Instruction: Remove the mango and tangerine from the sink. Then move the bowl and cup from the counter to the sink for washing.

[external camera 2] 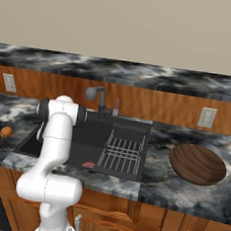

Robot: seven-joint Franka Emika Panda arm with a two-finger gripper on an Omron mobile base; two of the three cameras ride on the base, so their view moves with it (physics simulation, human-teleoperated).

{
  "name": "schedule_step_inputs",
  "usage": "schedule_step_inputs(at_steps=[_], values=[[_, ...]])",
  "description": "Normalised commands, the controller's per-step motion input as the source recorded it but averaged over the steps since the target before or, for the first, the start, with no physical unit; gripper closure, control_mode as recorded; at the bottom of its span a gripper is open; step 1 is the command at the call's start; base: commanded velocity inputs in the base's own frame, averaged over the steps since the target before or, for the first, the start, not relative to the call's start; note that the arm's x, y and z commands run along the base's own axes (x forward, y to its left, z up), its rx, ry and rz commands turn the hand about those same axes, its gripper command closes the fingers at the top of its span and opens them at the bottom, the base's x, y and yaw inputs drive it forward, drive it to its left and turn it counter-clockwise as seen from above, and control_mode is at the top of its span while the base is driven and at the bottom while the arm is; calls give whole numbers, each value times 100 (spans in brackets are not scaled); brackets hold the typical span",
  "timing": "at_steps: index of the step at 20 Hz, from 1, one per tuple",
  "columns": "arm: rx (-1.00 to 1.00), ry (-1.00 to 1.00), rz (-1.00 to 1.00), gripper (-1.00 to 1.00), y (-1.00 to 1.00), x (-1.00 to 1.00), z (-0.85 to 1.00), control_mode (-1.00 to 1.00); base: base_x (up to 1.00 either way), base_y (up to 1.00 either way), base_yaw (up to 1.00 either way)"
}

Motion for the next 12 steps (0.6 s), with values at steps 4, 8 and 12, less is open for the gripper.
schedule_step_inputs(at_steps=[4, 8, 12], values=[[-1, 3, 1, 100, 6, 6, -17, -100, 0, 0, 0], [-2, 11, 2, 100, 9, 8, -12, -100, 0, 0, 0], [-2, 11, 7, 100, 9, 13, -12, -100, 0, 0, 0]])
